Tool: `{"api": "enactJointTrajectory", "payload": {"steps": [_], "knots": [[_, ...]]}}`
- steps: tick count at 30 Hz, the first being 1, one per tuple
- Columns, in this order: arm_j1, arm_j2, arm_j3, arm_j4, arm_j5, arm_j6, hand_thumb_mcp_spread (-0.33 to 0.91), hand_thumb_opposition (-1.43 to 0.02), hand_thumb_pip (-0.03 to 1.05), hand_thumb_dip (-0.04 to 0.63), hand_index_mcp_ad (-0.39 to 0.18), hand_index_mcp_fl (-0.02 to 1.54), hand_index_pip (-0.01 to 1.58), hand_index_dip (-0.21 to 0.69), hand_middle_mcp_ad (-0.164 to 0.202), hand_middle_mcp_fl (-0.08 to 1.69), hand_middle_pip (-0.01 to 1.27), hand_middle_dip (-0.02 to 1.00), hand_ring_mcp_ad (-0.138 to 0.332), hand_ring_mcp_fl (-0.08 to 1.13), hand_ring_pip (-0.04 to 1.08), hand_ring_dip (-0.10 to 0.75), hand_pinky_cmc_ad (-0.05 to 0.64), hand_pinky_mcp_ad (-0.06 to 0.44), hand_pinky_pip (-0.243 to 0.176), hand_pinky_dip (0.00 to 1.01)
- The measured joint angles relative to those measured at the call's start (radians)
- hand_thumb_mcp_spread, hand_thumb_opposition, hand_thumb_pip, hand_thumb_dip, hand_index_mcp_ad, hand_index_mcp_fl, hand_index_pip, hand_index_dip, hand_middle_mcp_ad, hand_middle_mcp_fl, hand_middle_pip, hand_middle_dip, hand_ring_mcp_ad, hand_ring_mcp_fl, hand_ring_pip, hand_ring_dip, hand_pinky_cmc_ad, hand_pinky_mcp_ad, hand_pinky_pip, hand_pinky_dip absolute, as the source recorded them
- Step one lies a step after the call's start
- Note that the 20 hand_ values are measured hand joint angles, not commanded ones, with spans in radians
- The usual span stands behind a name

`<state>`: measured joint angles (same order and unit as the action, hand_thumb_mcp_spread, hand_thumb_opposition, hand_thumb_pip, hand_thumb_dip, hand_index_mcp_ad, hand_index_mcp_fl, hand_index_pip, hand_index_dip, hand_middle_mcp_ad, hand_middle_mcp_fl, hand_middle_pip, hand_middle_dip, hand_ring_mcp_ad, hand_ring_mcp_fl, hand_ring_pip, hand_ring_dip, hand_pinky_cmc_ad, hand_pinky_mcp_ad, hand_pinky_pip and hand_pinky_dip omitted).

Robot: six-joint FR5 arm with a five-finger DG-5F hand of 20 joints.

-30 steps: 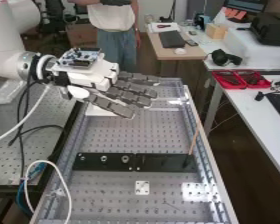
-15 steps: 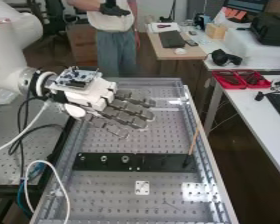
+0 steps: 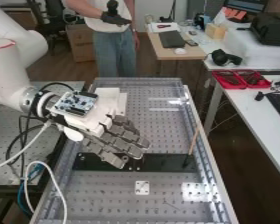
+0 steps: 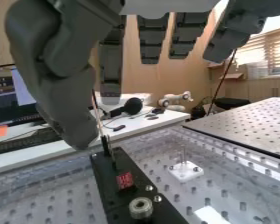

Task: Grab the bearing and place it in the white container

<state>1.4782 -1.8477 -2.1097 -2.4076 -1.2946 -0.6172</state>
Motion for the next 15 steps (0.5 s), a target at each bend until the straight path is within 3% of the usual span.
{"api": "enactJointTrajectory", "payload": {"steps": [15], "knots": [[-0.043,-0.108,0.022,0.081,-0.100,-0.066,0.38,-0.88,0.66,0.265,-0.169,0.02,1.46,0.143,0.045,0.01,0.12,0.09,0.080,0.02,0.06,-0.012,0.318,0.164,-0.112,0.15]]}}
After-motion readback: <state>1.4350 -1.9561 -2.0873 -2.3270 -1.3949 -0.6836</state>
